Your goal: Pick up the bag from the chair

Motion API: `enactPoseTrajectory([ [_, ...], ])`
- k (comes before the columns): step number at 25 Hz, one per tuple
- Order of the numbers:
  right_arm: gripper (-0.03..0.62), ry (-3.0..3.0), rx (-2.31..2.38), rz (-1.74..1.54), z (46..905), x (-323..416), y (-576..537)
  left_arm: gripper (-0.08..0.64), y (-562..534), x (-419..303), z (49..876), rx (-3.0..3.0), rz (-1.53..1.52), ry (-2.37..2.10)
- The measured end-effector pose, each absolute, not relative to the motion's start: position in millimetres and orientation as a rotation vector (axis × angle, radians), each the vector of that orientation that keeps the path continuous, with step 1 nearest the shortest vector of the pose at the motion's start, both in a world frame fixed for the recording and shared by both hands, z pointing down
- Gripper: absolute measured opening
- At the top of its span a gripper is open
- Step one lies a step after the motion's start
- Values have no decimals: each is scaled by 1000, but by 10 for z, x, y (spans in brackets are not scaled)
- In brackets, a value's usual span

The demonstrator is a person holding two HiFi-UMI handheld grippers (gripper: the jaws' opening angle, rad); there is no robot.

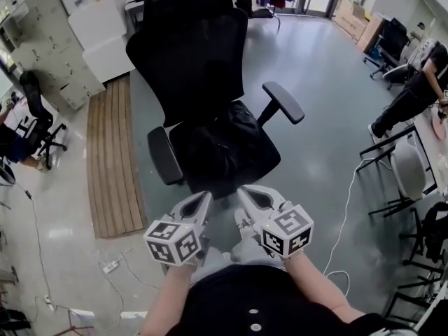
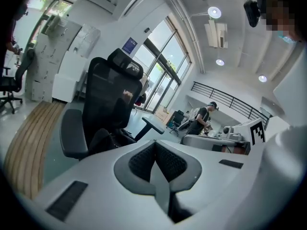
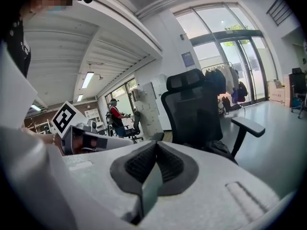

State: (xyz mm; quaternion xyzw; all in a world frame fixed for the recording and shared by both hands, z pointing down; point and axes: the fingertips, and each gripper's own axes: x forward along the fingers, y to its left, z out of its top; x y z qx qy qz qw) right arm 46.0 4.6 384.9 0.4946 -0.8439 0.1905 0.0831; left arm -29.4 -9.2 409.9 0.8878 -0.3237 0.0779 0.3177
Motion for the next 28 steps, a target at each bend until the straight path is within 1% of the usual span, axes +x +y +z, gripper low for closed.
enactPoseTrajectory([
  [16, -2, -2650, 1071, 570, 3848, 1012, -1510, 17, -1447, 169, 4103, 2161, 72, -1176],
  [28, -2, -2665, 846, 673, 4136, 937, -1873, 17, -1733, 162, 4308, 2055, 73, -1281],
])
